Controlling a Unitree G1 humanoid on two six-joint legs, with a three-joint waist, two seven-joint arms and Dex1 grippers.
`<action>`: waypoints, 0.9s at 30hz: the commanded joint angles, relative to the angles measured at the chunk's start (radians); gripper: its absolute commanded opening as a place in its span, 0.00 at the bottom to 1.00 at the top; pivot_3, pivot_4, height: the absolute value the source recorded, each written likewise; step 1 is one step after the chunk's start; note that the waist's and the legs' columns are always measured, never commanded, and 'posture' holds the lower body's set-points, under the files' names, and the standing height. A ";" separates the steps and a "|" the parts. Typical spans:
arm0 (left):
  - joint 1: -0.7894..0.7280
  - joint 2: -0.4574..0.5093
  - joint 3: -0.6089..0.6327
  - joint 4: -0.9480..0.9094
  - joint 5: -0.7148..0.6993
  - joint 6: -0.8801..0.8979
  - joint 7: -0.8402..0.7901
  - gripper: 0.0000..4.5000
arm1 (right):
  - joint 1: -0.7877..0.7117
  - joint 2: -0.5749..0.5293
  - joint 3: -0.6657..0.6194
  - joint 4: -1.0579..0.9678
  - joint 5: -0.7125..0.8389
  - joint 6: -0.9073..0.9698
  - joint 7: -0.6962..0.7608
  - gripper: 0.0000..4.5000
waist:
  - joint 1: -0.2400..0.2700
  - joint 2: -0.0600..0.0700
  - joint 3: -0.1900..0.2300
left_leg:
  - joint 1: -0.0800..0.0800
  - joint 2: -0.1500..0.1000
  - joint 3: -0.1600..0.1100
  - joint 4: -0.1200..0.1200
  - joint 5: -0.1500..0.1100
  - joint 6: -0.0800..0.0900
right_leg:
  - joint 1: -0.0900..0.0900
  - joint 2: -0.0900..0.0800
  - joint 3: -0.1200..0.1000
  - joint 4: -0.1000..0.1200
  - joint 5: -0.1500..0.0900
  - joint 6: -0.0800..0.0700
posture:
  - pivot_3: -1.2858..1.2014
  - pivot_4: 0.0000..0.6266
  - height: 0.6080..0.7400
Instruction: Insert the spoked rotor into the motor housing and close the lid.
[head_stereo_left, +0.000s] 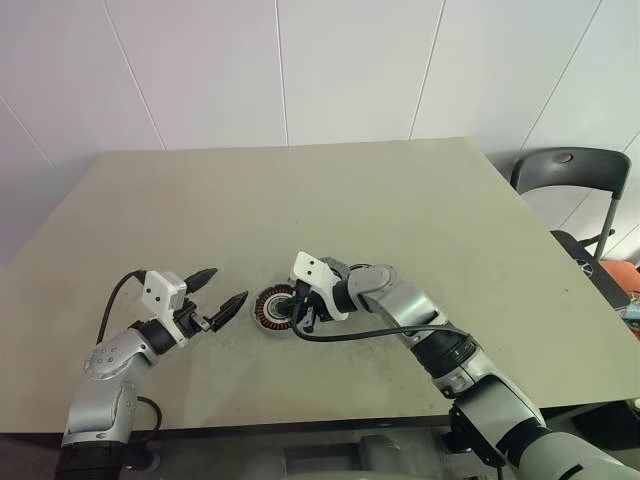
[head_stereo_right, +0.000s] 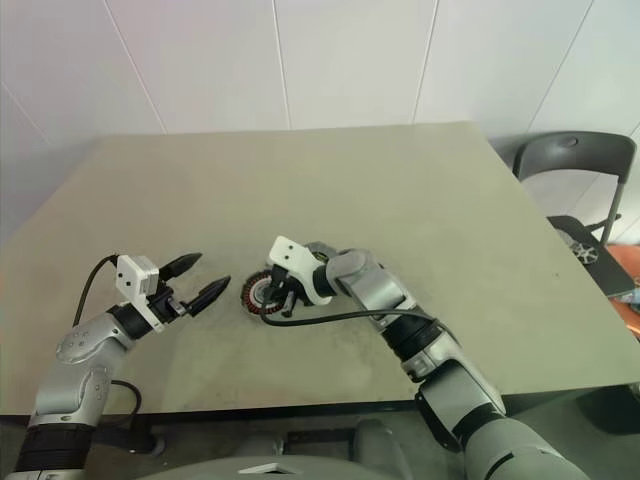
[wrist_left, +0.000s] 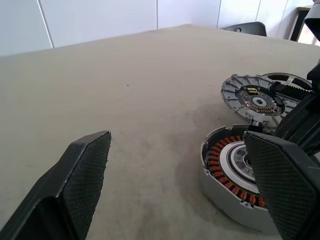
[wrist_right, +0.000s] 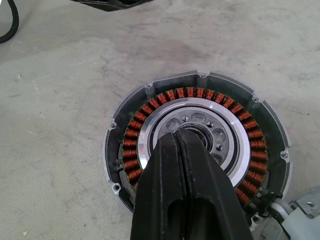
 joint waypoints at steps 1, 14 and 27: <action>-0.008 0.008 0.016 -0.019 -0.007 -0.013 -0.002 1.00 | -0.006 0.021 -0.007 0.016 -0.014 -0.017 -0.022 0.01 | 0.000 0.000 0.000 | 0.000 0.000 0.000 0.000 0.000 0.000 | 0.000 0.000 0.000 0.000 0.000 0.000 | 0.52 0.00 1.00; -0.006 0.008 0.014 -0.025 -0.007 -0.010 -0.001 1.00 | -0.002 0.016 0.037 0.051 -0.104 -0.096 -0.057 0.01 | 0.001 0.000 0.000 | 0.002 0.000 0.000 0.001 0.000 0.000 | 0.002 0.000 0.000 0.000 0.000 0.000 | 0.52 0.00 1.00; -0.002 0.008 0.012 -0.031 -0.011 -0.006 -0.003 1.00 | -0.031 0.094 -0.236 0.005 0.169 0.086 0.010 0.01 | 0.000 0.000 0.000 | 0.000 0.000 -0.001 0.000 0.000 0.000 | 0.000 0.000 0.000 0.000 0.000 0.000 | 0.52 0.00 1.00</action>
